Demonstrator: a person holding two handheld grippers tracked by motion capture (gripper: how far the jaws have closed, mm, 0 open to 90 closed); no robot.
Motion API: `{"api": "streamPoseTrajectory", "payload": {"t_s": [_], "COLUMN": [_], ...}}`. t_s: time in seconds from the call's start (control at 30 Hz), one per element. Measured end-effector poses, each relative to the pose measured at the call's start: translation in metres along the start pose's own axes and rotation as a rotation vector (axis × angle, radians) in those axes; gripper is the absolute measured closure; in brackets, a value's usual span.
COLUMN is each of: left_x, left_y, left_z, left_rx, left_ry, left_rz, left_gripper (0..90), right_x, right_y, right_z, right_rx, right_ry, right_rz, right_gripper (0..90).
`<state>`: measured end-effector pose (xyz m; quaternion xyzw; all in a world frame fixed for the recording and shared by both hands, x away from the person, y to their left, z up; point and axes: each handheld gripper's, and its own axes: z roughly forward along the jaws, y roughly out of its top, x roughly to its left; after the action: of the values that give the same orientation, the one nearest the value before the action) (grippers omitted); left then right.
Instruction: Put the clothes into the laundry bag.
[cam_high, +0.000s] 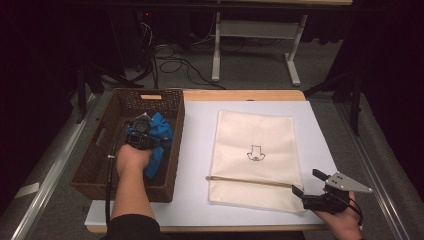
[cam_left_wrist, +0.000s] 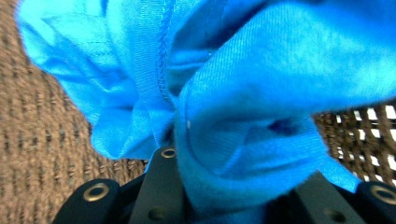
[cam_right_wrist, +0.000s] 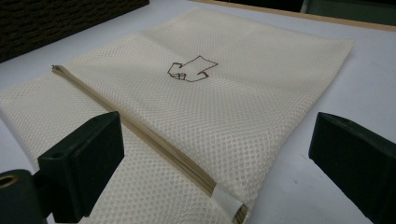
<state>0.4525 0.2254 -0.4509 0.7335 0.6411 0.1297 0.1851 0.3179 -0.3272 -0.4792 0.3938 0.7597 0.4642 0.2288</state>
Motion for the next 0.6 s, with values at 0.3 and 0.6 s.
{"api": "streamPoseTrajectory", "payload": {"t_s": [0.3, 0.6], "left_x": [-0.006, -0.003], "left_y": [-0.015, -0.025], "left_z": [-0.020, -0.033], "left_rx": [-0.151, -0.338], "left_ry": [-0.005, -0.039], "left_rz": [0.006, -0.007], "left_gripper": [74.9, 75.0], "right_x": [0.001, 0.000], "right_y": [0.000, -0.001], "right_z": [-0.001, 0.001], "right_rx": [-0.005, 0.001], "right_ry": [-0.001, -0.009], "right_rz": [-0.003, -0.002], "right_gripper": [4.1, 4.3]}}
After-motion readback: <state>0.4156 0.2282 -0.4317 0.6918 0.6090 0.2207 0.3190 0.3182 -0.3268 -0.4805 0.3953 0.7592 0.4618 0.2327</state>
